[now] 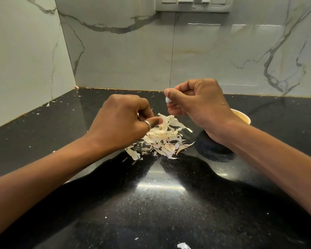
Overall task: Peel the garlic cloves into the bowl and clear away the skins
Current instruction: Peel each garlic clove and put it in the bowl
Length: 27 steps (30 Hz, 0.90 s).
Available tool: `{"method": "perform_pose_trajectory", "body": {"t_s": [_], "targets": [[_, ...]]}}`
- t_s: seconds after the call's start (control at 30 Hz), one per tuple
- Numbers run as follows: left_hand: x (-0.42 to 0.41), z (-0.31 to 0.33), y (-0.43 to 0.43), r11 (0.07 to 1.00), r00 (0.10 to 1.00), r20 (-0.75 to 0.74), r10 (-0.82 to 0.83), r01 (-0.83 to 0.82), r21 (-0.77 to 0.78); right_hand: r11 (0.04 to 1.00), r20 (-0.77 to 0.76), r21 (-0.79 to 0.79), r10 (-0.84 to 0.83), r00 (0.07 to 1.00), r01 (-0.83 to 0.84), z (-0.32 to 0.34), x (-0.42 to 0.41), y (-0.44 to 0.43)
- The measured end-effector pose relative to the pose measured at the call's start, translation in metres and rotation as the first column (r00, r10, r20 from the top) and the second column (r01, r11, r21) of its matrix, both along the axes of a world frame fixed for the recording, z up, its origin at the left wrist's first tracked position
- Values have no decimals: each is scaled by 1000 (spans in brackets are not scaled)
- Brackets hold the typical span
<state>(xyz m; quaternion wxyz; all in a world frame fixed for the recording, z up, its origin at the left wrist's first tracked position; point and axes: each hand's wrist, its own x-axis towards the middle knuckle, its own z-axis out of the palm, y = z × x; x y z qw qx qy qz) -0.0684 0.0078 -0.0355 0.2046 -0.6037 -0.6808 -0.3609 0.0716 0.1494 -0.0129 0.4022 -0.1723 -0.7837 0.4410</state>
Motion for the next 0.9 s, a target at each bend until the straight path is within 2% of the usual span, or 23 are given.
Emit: {"method": "perform_pose_trajectory", "body": {"t_s": [0.13,0.33,0.43,0.6,0.73,0.9], "targets": [[-2,-2,1,1000,999,-16,32,-32,0,999,72,9,50,996,-51,-3,-1,-4],[2,-1,1,998,995,91,-50,52,-26,992,130,-71,117,985,-109,-3,0,-4],[3,0,1,998,990,127,-65,63,20,987,152,-87,145,978,-132,-2,1,-6],[3,1,1,997,991,120,-55,47,64,970,118,-141,213,970,-196,-2,1,-5],[3,2,1,997,983,175,-56,46,66,953,90,-151,280,956,-265,-5,0,-4],[6,2,0,997,983,176,-59,48,65,946,38,-152,295,955,-286,-7,-1,-1]]}}
